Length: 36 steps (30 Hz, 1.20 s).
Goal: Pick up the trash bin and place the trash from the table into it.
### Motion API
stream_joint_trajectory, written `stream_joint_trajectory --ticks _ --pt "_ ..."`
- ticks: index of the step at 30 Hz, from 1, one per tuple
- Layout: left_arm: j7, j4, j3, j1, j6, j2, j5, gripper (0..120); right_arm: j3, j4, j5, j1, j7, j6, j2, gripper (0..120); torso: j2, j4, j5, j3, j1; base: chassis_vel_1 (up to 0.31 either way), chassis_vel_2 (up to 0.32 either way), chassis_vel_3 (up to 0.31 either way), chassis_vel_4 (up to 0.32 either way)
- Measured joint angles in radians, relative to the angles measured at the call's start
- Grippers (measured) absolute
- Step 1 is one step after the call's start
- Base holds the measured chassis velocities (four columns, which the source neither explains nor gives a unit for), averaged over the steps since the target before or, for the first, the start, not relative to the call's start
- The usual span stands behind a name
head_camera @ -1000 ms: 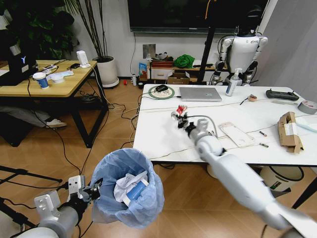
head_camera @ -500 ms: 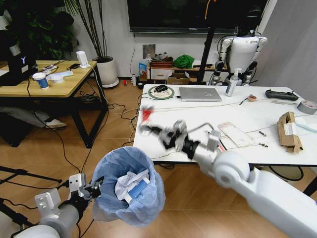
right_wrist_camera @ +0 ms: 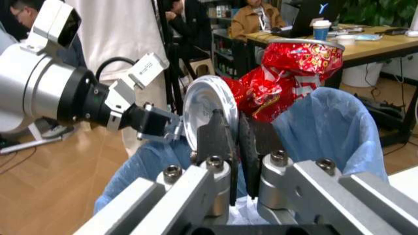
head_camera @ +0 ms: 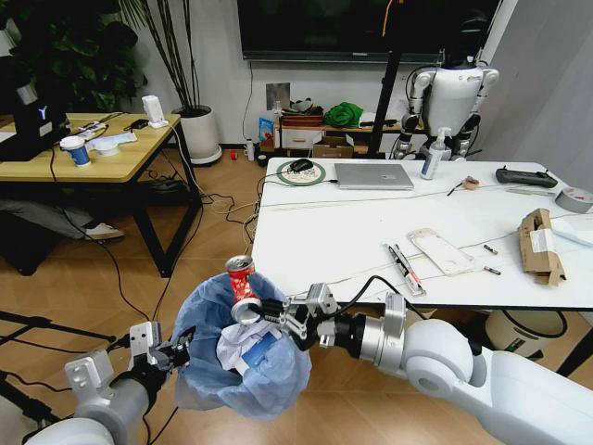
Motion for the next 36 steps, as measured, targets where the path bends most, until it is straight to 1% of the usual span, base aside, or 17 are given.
stream_joint_trajectory --ticks 2,6,8,9,12,13,14,16,18,20,22,25,27,28,33,34,36 --pt "-0.001 0.0 -0.001 0.0 0.0 0.0 0.0 0 0.0 -0.001 -0.022 -0.006 0.0 0.004 -0.004 3 0.0 0.0 0.0 0.0 0.0 0.0 0.0 0.0 0.0" --pt "-0.001 0.001 -0.002 0.002 0.0 -0.003 0.0 0 0.009 -0.013 -0.062 -0.026 -0.005 0.004 -0.019 20 0.0 -0.0001 0.0 0.0 0.0 0.0 0.0 0.0 0.0" --pt "-0.002 0.001 -0.002 0.003 0.0 -0.003 0.001 0 0.011 -0.012 -0.062 -0.03 -0.005 0.004 -0.019 22 0.0 -0.0001 0.0001 0.0 0.0 0.0 0.0 0.0 0.0" --pt "-0.002 0.001 -0.002 0.004 0.0 -0.002 0.001 0 0.015 -0.011 -0.062 -0.035 -0.005 0.004 -0.019 29 0.0 -0.0001 0.0001 0.0 0.0 0.0 0.0 0.0 0.0" --pt "-0.002 0.001 -0.003 0.004 0.001 -0.003 0.004 0 0.022 -0.01 -0.063 -0.038 0.005 0.004 -0.013 41 0.0 -0.0001 0.0001 0.0 0.0 0.0 0.0 0.0 0.0" --pt "-0.002 0.001 -0.003 0.004 0.001 -0.004 0.006 0 0.028 -0.01 -0.061 -0.038 0.015 0.005 -0.009 45 0.0 -0.0001 0.0 0.0 0.0 0.0 0.0 0.0 0.0" --pt "-0.002 0.001 -0.003 0.004 0.001 -0.004 0.006 0 0.028 -0.01 -0.061 -0.038 0.015 0.005 -0.009 45 0.0 -0.0001 0.0 0.0 0.0 0.0 0.0 0.0 0.0" --pt "-0.002 0.001 -0.003 0.008 0.001 -0.005 0.007 0 0.048 -0.009 -0.042 -0.031 0.046 0.009 0.004 52 0.0 -0.0002 0.0 0.0 0.0 0.0 0.0 0.0 0.0" --pt "-0.001 0.001 0.0 0.014 0.001 -0.005 0.014 0 0.103 -0.019 -0.008 -0.006 0.126 0.016 0.037 64 0.0 0.0 -0.0001 0.0 0.0 0.0 0.0 0.0 0.0" --pt "-0.001 0.001 0.0 0.015 0.001 -0.005 0.015 0 0.116 -0.026 -0.003 -0.001 0.154 0.016 0.048 66 0.0 0.0 -0.0002 0.0 0.0 0.0 0.0 0.0 0.0" --pt "-0.001 0.001 0.001 0.014 0.001 -0.008 0.019 0 0.171 -0.057 -0.002 0.004 0.283 0.005 0.087 75 0.0 0.0002 0.0 0.0 0.0 0.0 0.0 0.0 0.0" --pt "-0.001 0.001 0.008 0.004 0.001 -0.012 0.022 0 0.271 -0.108 -0.023 -0.036 0.378 -0.041 0.114 88 0.0 0.0002 0.0001 0.0 0.0 0.0 0.0 0.0 0.0" --pt "-0.001 0.002 0.01 0.003 0.001 -0.012 0.022 0 0.282 -0.113 -0.026 -0.042 0.386 -0.047 0.116 90 0.0 0.0001 0.0 0.0 0.0 0.0 0.0 0.0 0.0" --pt "0.0 0.002 0.014 -0.001 0.001 -0.012 0.026 0 0.335 -0.141 -0.033 -0.074 0.424 -0.076 0.12 97 0.0 0.0001 0.0002 0.0 0.0 0.0 0.0 0.0 0.0" --pt "0.002 0.004 0.022 -0.019 0.001 -0.006 0.028 0 0.518 -0.215 -0.032 -0.187 0.488 -0.164 0.133 100 0.0 -0.0001 0.0003 0.0 0.0 0.0 0.0 0.0 0.0" --pt "0.004 0.005 0.024 -0.023 0.001 -0.003 0.028 0 0.573 -0.228 -0.027 -0.227 0.5 -0.195 0.133 100 0.0 -0.0002 0.0003 0.0 0.0 0.0 0.0 0.0 0.0" --pt "0.004 0.006 0.026 -0.026 0.001 -0.001 0.028 0 0.602 -0.232 -0.024 -0.251 0.505 -0.211 0.133 100 0.0 -0.0002 0.0002 0.0 0.0 0.0 0.0 0.0 0.0"
